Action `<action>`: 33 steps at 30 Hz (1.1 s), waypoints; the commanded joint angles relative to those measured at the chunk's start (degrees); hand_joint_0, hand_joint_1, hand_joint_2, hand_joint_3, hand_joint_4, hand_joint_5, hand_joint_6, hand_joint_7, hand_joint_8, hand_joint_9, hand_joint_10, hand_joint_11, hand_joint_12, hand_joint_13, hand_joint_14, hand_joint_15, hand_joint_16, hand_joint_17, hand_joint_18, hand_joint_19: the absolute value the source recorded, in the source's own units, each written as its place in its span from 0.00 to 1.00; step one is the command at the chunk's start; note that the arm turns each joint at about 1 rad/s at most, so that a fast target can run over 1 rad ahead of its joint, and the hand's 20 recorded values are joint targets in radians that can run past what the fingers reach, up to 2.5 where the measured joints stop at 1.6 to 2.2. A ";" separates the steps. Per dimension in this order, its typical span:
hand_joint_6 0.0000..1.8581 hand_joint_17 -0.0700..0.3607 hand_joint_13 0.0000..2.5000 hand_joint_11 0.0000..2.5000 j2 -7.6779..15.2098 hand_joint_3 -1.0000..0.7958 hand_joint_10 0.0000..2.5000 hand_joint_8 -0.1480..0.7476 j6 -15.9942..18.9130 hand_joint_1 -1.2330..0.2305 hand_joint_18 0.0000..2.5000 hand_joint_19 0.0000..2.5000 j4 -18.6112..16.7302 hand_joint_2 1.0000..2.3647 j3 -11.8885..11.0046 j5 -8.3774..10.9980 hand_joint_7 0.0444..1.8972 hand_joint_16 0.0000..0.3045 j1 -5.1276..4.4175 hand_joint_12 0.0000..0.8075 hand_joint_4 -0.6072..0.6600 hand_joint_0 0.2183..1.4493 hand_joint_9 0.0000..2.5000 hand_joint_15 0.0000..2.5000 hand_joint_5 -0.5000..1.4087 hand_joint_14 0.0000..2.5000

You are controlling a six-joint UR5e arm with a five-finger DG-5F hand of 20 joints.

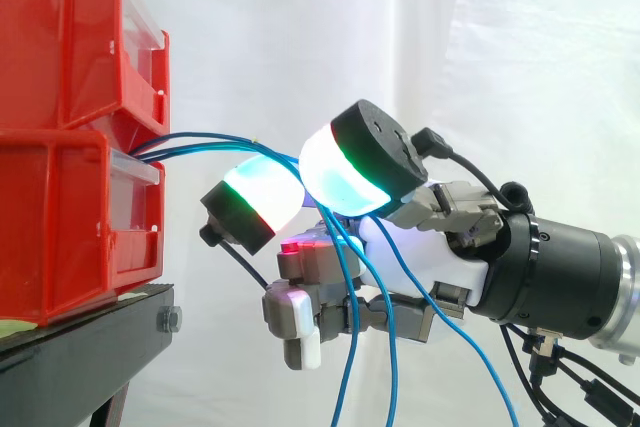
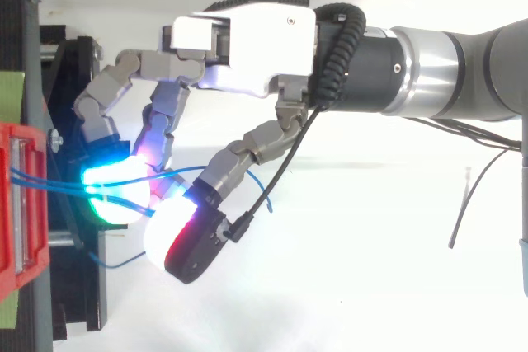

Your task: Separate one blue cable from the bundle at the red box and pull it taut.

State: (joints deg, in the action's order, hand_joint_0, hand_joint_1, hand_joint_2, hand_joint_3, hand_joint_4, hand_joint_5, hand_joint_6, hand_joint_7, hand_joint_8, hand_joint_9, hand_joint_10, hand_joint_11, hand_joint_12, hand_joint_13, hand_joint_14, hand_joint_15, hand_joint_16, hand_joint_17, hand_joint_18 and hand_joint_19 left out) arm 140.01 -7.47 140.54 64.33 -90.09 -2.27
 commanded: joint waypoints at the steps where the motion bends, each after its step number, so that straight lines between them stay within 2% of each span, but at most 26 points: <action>1: 0.51 0.42 0.47 0.52 0.00 0.28 0.01 0.63 0.00 0.12 0.43 0.28 0.00 0.00 0.01 0.00 0.56 0.16 -0.02 0.54 0.56 0.25 0.52 0.30 0.19 0.01; 6: 0.51 0.44 0.49 0.51 0.00 0.28 0.01 0.65 0.00 0.16 0.45 0.28 0.00 0.00 0.01 0.00 0.54 0.18 -0.02 0.56 0.57 0.21 0.52 0.30 0.19 0.01; 9: 0.50 0.45 0.49 0.50 0.00 0.28 0.01 0.66 0.00 0.23 0.45 0.28 0.00 0.00 0.01 0.00 0.51 0.18 -0.10 0.57 0.58 0.21 0.53 0.30 0.19 0.01; 11: 0.50 0.43 0.49 0.50 0.00 0.28 0.01 0.63 0.00 0.36 0.45 0.29 0.00 0.00 0.01 0.00 0.49 0.17 -0.10 0.55 0.59 0.26 0.53 0.29 0.19 0.01; 12: 0.49 0.43 0.49 0.51 0.00 0.28 0.01 0.63 0.00 0.38 0.45 0.30 0.00 0.00 0.01 0.00 0.49 0.17 -0.02 0.54 0.58 0.27 0.54 0.30 0.19 0.01; 13: 0.48 0.42 0.49 0.50 0.00 0.28 0.01 0.62 0.00 0.40 0.45 0.30 0.00 0.00 0.01 0.00 0.54 0.16 -0.10 0.54 0.58 0.29 0.54 0.30 0.19 0.01; 15: 0.48 0.42 0.49 0.50 0.00 0.28 0.01 0.61 0.00 0.42 0.44 0.31 -0.09 0.00 0.01 0.00 0.54 0.16 -0.10 0.54 0.56 0.32 0.53 0.30 0.19 0.01; 18: 0.48 0.43 0.48 0.50 0.00 0.28 0.01 0.61 0.00 0.39 0.44 0.31 0.00 0.00 0.01 0.00 0.52 0.17 -0.10 0.55 0.56 0.35 0.52 0.30 0.18 0.01; 20: 0.48 0.43 0.48 0.50 0.00 0.35 0.01 0.61 0.00 0.33 0.43 0.31 0.00 0.01 0.01 0.00 0.53 0.17 -0.02 0.55 0.56 0.36 0.50 0.30 0.18 0.01; 22: 0.49 0.43 0.48 0.50 0.00 0.38 0.01 0.61 0.00 0.30 0.43 0.31 0.00 0.01 0.01 0.00 0.54 0.17 -0.02 0.55 0.55 0.37 0.50 0.30 0.18 0.01; 24: 0.49 0.43 0.47 0.50 0.00 0.37 0.01 0.60 0.00 0.27 0.43 0.30 0.00 0.01 0.01 0.00 0.53 0.17 -0.02 0.54 0.53 0.39 0.49 0.30 0.17 0.01; 26: 0.50 0.43 0.47 0.50 0.00 0.31 0.01 0.60 0.00 0.21 0.43 0.29 0.00 0.00 0.10 0.00 0.52 0.17 -0.10 0.53 0.52 0.44 0.48 0.30 0.17 0.01; 28: 0.50 0.43 0.46 0.50 0.00 0.28 0.01 0.59 0.00 0.19 0.43 0.28 0.00 0.00 0.01 0.00 0.53 0.17 -0.02 0.53 0.54 0.46 0.48 0.30 0.17 0.01; 33: 0.50 0.42 0.46 0.50 0.00 0.28 0.01 0.60 0.00 0.18 0.43 0.27 0.00 0.00 0.01 0.00 0.54 0.16 0.07 0.52 0.56 0.46 0.48 0.30 0.17 0.01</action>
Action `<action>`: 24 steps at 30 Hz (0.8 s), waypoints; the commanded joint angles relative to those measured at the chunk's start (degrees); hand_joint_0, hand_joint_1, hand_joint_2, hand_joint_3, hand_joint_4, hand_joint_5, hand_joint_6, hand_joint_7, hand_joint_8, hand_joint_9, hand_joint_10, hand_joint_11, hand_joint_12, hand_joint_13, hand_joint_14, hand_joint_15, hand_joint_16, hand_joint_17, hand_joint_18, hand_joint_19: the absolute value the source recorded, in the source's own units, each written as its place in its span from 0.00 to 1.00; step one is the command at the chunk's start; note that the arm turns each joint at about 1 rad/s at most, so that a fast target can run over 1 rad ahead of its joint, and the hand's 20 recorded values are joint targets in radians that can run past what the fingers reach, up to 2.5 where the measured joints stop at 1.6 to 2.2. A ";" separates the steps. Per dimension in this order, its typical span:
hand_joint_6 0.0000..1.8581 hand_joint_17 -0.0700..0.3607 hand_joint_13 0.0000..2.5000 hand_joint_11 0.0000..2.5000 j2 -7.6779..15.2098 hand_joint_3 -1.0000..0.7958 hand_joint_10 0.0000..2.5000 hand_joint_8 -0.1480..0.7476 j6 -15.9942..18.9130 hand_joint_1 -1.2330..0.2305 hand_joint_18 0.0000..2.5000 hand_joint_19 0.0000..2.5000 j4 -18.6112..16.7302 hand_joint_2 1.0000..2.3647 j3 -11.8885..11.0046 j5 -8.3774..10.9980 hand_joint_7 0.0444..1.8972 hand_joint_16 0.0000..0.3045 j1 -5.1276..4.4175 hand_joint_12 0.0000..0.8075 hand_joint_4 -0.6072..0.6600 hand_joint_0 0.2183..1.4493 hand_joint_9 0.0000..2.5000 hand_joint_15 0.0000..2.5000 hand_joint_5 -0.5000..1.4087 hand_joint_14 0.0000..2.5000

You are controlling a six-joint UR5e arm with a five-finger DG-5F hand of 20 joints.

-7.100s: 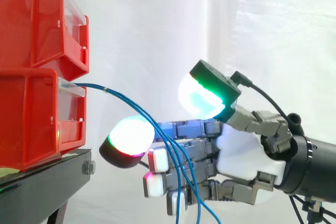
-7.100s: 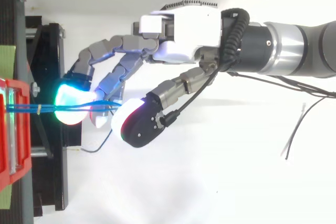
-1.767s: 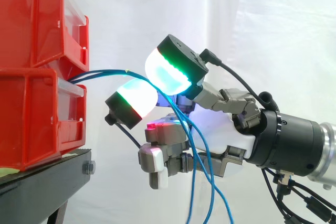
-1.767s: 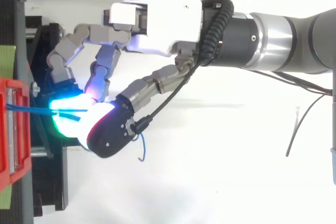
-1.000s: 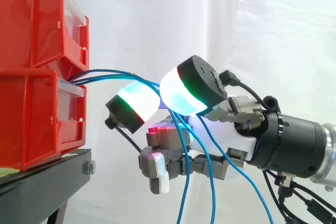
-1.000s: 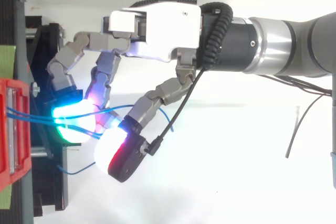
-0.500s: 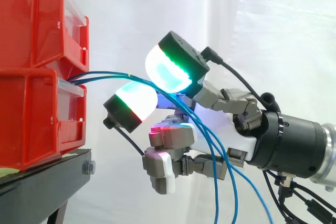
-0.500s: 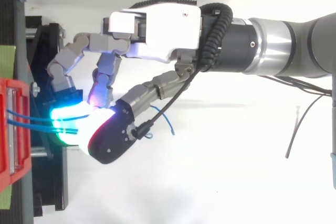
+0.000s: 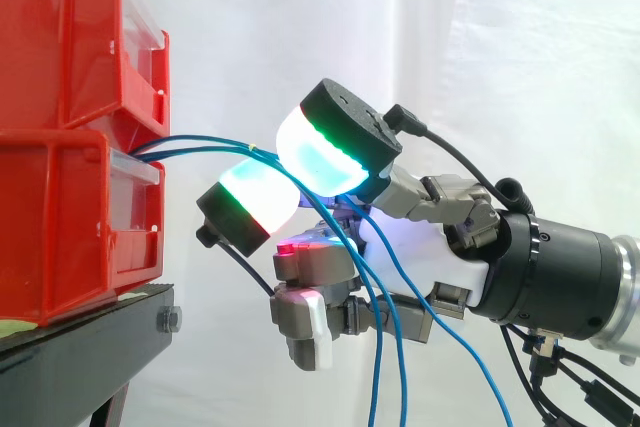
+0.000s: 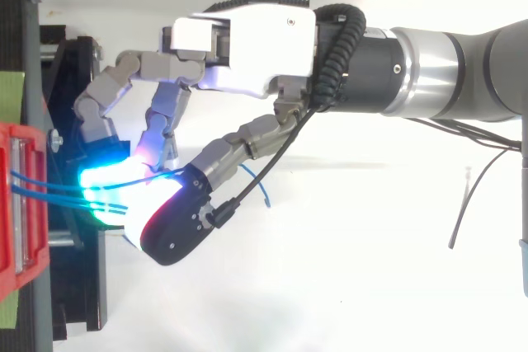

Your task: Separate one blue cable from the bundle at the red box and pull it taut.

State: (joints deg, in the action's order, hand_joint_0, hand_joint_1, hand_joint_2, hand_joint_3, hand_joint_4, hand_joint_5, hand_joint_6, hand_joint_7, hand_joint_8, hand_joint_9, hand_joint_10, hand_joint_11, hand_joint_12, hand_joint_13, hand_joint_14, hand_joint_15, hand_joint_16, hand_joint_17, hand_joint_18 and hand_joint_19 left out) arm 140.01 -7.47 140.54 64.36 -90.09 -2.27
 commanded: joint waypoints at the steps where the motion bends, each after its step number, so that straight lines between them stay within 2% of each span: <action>1: 0.50 0.42 0.46 0.50 0.00 0.28 0.01 0.60 0.00 0.18 0.43 0.27 0.00 0.00 -0.02 0.00 0.54 0.16 0.08 0.52 0.56 0.45 0.48 0.30 0.17 0.01; 11: 0.51 0.42 0.47 0.51 0.00 0.28 0.01 0.61 0.00 0.12 0.43 0.28 0.00 0.00 -0.02 0.00 0.54 0.16 0.08 0.53 0.58 0.31 0.49 0.31 0.18 0.01; 18: 0.51 0.43 0.47 0.50 0.00 0.28 0.01 0.62 0.00 0.12 0.43 0.28 0.00 0.00 -0.02 0.00 0.53 0.17 0.08 0.55 0.58 0.25 0.48 0.30 0.18 0.01; 23: 0.51 0.45 0.47 0.50 0.00 0.28 0.01 0.65 0.00 0.18 0.44 0.28 0.00 0.00 -0.02 0.00 0.51 0.18 -0.01 0.57 0.60 0.20 0.49 0.30 0.18 0.01; 24: 0.50 0.45 0.48 0.50 0.00 0.28 0.01 0.64 0.00 0.27 0.45 0.29 0.00 0.00 -0.02 0.00 0.49 0.18 0.08 0.57 0.60 0.22 0.49 0.30 0.18 0.01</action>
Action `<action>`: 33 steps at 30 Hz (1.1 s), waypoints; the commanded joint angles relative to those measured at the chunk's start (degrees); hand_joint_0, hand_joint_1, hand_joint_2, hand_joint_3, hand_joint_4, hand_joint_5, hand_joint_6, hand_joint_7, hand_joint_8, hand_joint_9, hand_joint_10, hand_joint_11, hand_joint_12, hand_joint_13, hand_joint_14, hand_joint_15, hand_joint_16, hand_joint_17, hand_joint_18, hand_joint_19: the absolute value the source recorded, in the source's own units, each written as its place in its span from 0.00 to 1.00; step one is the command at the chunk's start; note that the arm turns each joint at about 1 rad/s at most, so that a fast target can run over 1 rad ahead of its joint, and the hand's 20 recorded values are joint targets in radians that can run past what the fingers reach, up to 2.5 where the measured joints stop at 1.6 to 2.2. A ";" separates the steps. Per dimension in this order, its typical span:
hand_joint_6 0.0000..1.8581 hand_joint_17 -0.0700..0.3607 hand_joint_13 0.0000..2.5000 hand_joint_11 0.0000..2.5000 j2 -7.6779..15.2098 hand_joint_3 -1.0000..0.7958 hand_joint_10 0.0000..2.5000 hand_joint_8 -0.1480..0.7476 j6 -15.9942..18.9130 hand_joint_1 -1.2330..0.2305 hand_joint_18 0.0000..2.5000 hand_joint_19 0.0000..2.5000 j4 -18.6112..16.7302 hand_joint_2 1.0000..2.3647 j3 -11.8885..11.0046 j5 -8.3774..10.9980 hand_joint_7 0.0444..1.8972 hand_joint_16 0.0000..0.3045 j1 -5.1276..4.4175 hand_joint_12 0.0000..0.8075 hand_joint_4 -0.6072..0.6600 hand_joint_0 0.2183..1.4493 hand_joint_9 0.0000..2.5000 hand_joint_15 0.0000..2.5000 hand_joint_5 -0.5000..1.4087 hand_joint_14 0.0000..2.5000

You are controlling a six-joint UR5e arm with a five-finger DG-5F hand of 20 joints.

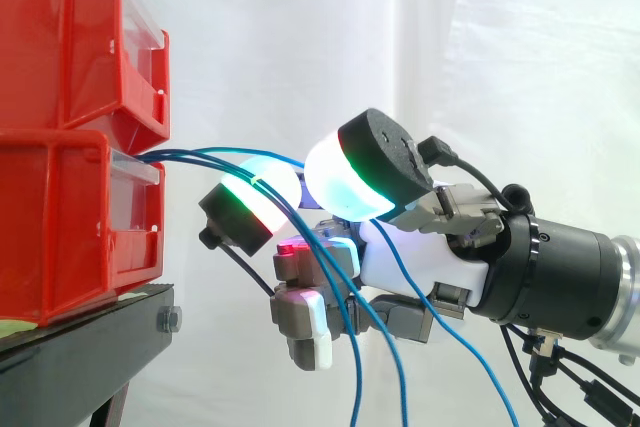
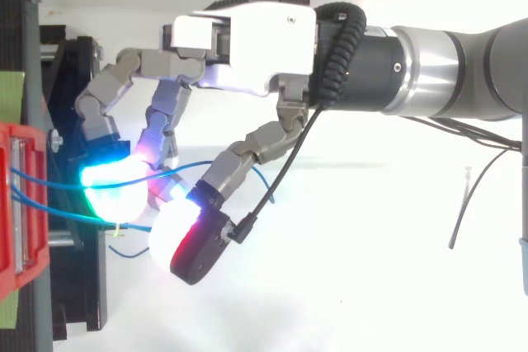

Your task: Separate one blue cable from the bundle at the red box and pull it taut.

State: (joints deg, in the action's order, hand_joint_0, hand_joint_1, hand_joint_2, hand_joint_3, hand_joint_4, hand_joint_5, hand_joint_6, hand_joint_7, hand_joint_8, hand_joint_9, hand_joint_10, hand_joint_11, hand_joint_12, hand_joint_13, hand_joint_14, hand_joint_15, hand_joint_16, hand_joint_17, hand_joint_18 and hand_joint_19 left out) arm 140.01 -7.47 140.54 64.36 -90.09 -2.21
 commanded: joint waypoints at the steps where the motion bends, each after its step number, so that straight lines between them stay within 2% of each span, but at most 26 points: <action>1: 0.50 0.45 0.48 0.50 0.00 0.28 0.01 0.64 0.00 0.31 0.45 0.29 0.00 0.00 0.06 0.00 0.48 0.18 -0.07 0.57 0.61 0.22 0.49 0.30 0.18 0.01; 2: 0.49 0.45 0.48 0.49 0.00 0.28 0.01 0.63 0.00 0.41 0.45 0.30 0.00 0.00 0.06 0.00 0.47 0.18 -0.07 0.57 0.61 0.23 0.50 0.30 0.18 0.01; 3: 0.49 0.45 0.48 0.49 0.00 0.28 0.01 0.63 0.00 0.45 0.45 0.30 0.00 0.00 0.06 0.00 0.46 0.18 0.01 0.57 0.61 0.24 0.50 0.30 0.18 0.01; 5: 0.48 0.45 0.48 0.48 0.00 0.28 0.01 0.62 0.00 0.50 0.44 0.31 0.00 0.00 -0.03 0.00 0.46 0.18 0.01 0.57 0.60 0.25 0.50 0.30 0.18 0.01; 7: 0.48 0.45 0.48 0.49 0.00 0.28 0.01 0.62 0.00 0.51 0.44 0.31 0.00 0.00 -0.03 0.00 0.47 0.18 0.01 0.57 0.61 0.25 0.50 0.30 0.18 0.01; 15: 0.47 0.44 0.47 0.49 0.00 0.28 0.01 0.60 0.00 0.47 0.43 0.33 0.18 0.00 -0.03 0.00 0.49 0.17 0.01 0.55 0.58 0.32 0.50 0.31 0.18 0.01; 20: 0.47 0.44 0.47 0.49 0.00 0.37 0.01 0.61 0.00 0.42 0.43 0.34 0.44 0.01 -0.03 0.00 0.51 0.18 -0.07 0.56 0.57 0.32 0.50 0.31 0.18 0.01; 26: 0.48 0.50 0.49 0.48 0.00 0.48 0.01 0.67 0.09 0.39 0.47 0.31 1.41 0.01 -0.03 0.00 0.53 0.21 -0.07 0.61 0.58 0.31 0.51 0.30 0.18 0.01; 33: 0.49 0.51 0.49 0.49 0.00 0.52 0.01 0.68 0.26 0.36 0.47 0.31 2.02 0.01 -0.03 0.09 0.54 0.22 -0.07 0.62 0.56 0.31 0.51 0.30 0.19 0.01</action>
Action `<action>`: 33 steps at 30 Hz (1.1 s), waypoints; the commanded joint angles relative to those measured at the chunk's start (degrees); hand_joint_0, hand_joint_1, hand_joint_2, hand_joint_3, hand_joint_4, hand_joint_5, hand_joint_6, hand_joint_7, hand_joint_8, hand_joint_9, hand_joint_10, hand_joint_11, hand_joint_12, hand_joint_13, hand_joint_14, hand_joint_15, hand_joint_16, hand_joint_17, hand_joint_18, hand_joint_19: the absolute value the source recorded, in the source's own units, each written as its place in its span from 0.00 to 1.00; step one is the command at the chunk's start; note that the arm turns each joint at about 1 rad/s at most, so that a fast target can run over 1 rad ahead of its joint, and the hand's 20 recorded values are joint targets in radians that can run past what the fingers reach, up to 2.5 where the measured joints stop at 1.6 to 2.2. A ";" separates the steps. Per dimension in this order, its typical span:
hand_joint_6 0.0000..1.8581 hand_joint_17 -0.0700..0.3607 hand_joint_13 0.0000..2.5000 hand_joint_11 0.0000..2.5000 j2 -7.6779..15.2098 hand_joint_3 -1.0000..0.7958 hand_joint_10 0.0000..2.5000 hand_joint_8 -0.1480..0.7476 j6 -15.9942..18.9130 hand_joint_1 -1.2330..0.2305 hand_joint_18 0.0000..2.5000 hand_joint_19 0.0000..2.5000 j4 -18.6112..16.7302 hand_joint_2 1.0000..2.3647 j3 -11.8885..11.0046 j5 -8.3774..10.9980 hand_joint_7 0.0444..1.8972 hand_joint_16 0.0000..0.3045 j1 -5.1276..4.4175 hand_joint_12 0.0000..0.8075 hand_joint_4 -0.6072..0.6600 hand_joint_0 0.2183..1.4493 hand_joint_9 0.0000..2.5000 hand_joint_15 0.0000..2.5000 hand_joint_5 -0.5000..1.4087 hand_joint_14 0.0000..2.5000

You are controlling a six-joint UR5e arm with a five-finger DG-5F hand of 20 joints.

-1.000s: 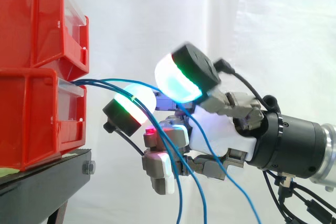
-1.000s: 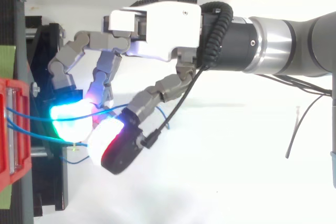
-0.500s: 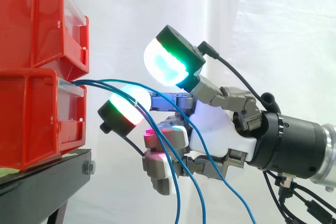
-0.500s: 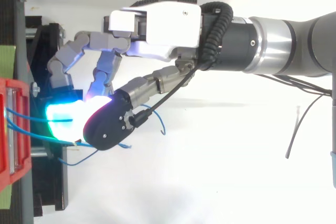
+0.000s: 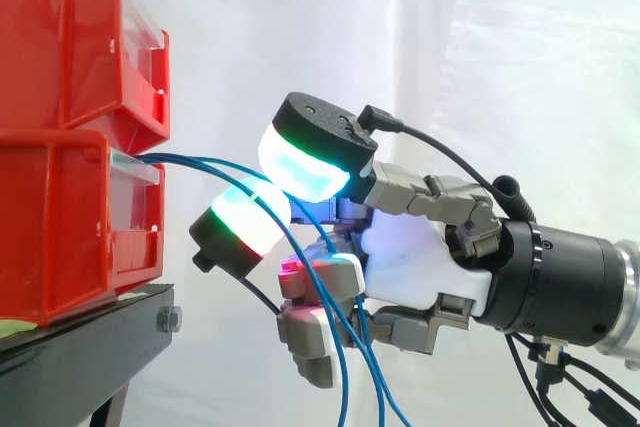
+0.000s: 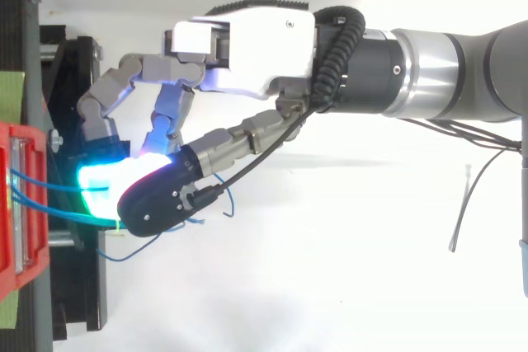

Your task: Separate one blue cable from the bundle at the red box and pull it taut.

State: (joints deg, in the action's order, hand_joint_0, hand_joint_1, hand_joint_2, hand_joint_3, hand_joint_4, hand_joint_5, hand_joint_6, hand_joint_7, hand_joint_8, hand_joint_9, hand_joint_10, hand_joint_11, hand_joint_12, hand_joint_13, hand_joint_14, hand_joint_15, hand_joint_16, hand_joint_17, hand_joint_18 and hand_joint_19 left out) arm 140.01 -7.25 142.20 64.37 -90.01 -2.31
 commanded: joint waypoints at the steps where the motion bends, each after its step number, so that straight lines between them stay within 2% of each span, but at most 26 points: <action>1: 0.49 0.50 0.49 0.48 -0.09 0.52 0.01 0.67 0.04 0.35 0.47 0.31 0.35 0.01 -0.04 -0.08 0.55 0.21 -0.06 0.62 0.55 0.31 0.51 0.30 0.19 0.01; 15: 0.50 0.48 0.49 0.48 -0.09 0.52 0.01 0.65 0.22 0.33 0.46 0.31 1.59 0.01 -0.57 -1.22 0.55 0.20 0.03 0.60 0.48 0.33 0.51 0.30 0.19 0.01; 20: 0.50 0.48 0.48 0.48 -0.88 0.52 0.01 0.66 -0.22 0.33 0.46 0.31 2.99 0.01 -0.65 -2.63 0.55 0.20 0.47 0.59 0.48 0.33 0.51 0.30 0.19 0.01; 22: 0.50 0.48 0.48 0.48 -1.58 0.51 0.01 0.65 -0.92 0.33 0.46 0.31 4.13 0.01 -0.65 -2.89 0.55 0.20 0.55 0.59 0.48 0.34 0.51 0.30 0.19 0.01; 25: 0.50 0.48 0.48 0.48 -2.63 0.51 0.01 0.65 -2.51 0.33 0.46 0.31 8.44 0.01 -0.65 -2.89 0.55 0.20 0.55 0.59 0.48 0.34 0.51 0.30 0.19 0.01; 26: 0.50 0.48 0.49 0.48 -2.63 0.51 0.01 0.65 -2.51 0.32 0.46 0.31 8.44 0.01 -0.65 -2.89 0.55 0.20 0.55 0.59 0.48 0.34 0.51 0.30 0.19 0.01; 27: 0.50 0.48 0.48 0.48 -2.81 0.51 0.01 0.65 -3.12 0.32 0.46 0.31 10.55 0.01 -0.65 -2.89 0.54 0.20 0.55 0.58 0.47 0.34 0.51 0.30 0.19 0.01; 29: 0.50 0.48 0.48 0.48 -2.90 0.51 0.01 0.65 -3.30 0.32 0.46 0.31 12.13 0.01 -0.65 -2.89 0.55 0.20 0.55 0.59 0.48 0.34 0.51 0.30 0.18 0.01; 31: 0.50 0.48 0.48 0.48 -3.25 0.51 0.01 0.65 -3.47 0.32 0.46 0.31 15.47 0.01 -0.65 -2.89 0.55 0.20 0.55 0.59 0.47 0.34 0.51 0.30 0.18 0.01; 33: 0.50 0.48 0.48 0.49 -3.78 0.50 0.01 0.65 -3.47 0.32 0.45 0.31 16.79 0.01 -0.65 -2.89 0.55 0.20 0.55 0.58 0.48 0.34 0.51 0.30 0.18 0.01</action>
State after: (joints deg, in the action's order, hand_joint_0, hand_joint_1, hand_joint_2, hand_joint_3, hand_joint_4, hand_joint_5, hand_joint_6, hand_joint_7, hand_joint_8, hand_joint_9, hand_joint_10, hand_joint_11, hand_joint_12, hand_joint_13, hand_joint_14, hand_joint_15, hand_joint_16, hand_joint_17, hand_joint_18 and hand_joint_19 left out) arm 136.81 -10.56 156.15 63.72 -92.90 -1.76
